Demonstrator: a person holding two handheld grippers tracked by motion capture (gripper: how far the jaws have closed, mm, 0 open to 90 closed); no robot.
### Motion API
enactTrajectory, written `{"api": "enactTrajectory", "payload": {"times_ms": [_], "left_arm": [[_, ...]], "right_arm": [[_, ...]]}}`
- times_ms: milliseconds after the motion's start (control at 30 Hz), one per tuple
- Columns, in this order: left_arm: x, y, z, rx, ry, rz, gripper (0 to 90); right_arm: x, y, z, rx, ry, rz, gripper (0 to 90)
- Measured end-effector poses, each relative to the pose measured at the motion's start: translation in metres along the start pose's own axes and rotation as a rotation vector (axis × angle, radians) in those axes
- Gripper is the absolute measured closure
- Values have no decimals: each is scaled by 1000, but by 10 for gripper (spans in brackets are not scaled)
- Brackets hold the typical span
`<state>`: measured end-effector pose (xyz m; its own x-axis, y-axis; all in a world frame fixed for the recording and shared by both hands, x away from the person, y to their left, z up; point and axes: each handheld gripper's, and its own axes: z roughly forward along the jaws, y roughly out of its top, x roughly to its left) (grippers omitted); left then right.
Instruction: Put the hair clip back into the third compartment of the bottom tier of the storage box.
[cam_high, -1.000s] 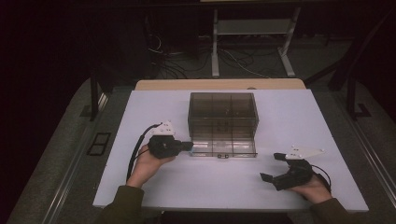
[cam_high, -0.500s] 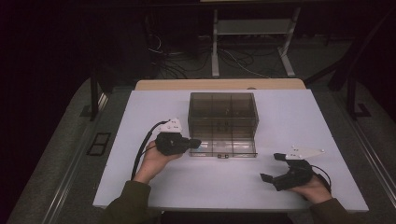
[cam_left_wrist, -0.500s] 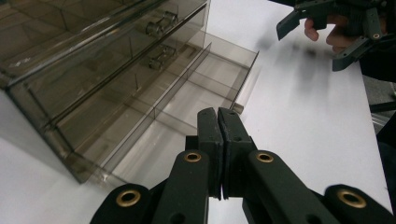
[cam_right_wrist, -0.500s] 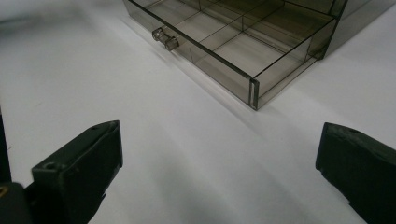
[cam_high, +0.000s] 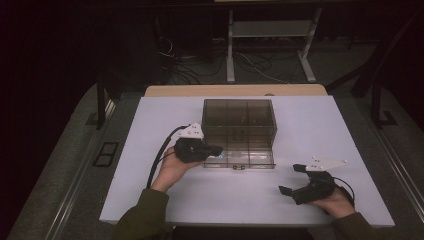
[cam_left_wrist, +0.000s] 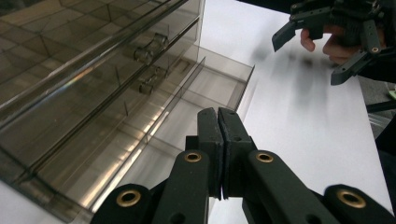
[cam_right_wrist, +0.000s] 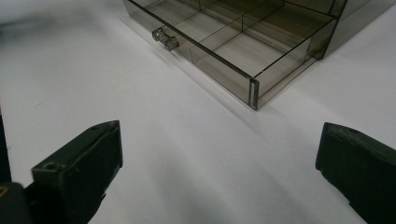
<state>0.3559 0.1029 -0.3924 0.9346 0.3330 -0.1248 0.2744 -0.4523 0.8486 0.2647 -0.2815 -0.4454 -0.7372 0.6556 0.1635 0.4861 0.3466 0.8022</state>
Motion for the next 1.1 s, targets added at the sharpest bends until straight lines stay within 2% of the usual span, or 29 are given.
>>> {"api": "enactTrajectory", "payload": {"times_ms": [800,900,1100], "left_arm": [[0,20,31,-23,-38,28,885],[0,23,34,-22,-42,31,885],[0,28,43,-32,-49,36,885]], "right_arm": [[1,-1,0,6,4,12,1],[-1,0,0,-6,-2,-6,1],[0,0,0,0,2,2,1]]}}
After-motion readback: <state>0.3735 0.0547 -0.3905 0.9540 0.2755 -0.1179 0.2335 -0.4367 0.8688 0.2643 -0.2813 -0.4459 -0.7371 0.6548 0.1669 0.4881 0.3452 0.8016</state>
